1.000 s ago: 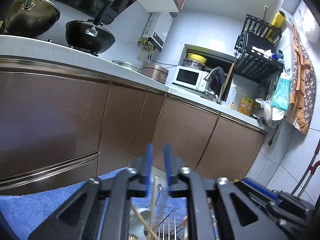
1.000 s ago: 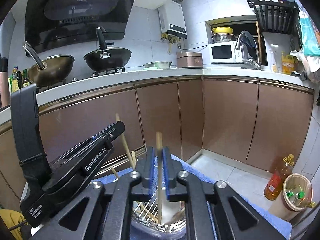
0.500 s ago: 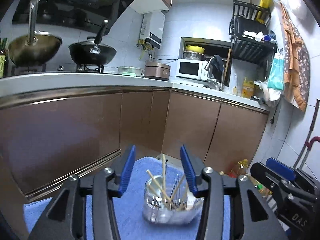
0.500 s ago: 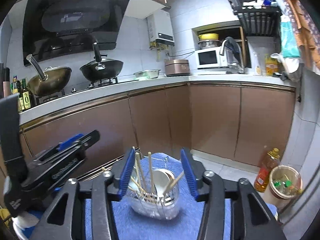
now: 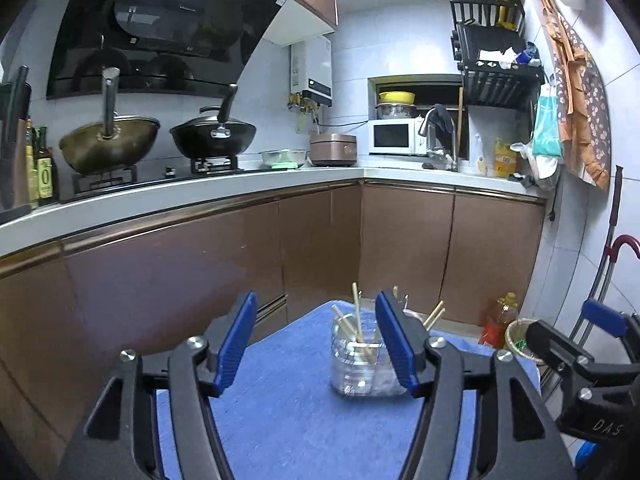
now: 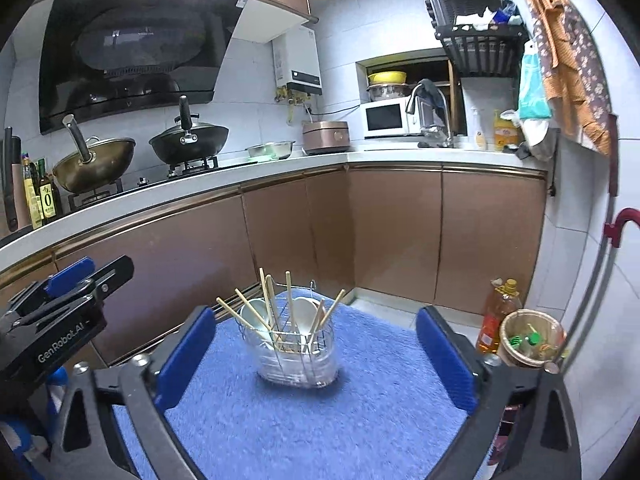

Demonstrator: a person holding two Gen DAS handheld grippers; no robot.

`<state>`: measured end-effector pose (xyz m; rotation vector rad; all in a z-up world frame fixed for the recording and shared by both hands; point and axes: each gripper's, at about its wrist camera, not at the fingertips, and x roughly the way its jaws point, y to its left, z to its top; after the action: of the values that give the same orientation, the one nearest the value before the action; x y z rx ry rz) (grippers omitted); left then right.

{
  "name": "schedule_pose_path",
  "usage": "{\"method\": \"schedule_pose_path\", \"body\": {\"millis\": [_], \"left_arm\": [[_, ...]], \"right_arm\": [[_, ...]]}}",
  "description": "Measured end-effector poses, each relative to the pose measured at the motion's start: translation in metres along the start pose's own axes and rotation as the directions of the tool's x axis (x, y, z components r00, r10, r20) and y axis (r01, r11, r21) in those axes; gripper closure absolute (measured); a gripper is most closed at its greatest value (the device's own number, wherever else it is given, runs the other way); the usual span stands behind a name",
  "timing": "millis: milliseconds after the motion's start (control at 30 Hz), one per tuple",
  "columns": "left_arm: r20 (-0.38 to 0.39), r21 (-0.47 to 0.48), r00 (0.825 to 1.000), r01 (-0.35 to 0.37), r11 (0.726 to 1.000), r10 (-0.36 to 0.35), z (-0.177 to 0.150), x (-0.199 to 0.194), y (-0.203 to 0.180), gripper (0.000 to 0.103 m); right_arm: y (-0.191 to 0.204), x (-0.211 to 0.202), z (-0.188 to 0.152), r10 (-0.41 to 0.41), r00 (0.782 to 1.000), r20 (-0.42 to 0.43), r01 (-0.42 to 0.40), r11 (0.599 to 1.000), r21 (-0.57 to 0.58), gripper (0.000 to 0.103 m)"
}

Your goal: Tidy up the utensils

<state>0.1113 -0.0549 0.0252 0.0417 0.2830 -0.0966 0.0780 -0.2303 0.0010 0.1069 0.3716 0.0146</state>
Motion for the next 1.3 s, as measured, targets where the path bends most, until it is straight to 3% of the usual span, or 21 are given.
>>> {"method": "schedule_pose_path", "body": {"millis": [233,600,867,1300], "left_arm": [[-0.011,0.042,0.998,-0.064,0.997,0.065,-0.009,-0.037,0.002,0.033],[-0.011,0.114,0.993,-0.117,0.987,0.119,-0.027,-0.083,-0.003,0.033],[-0.024,0.134,0.993,-0.113,0.985,0.117,-0.042,-0.104,-0.002,0.033],[0.039,0.140,0.988,-0.151,0.979,0.147,-0.043,-0.144,0.002,0.033]], "right_arm": [[0.000,-0.031,-0.012,-0.041,0.999,-0.012,0.041,0.999,-0.002,0.000],[0.001,-0.069,-0.038,-0.125,0.991,-0.038,0.124,0.992,-0.022,0.000],[0.001,-0.091,-0.052,-0.148,0.987,-0.060,0.147,0.989,-0.022,0.000],[0.008,-0.132,-0.049,-0.134,0.991,0.013,0.134,0.991,-0.017,0.000]]}}
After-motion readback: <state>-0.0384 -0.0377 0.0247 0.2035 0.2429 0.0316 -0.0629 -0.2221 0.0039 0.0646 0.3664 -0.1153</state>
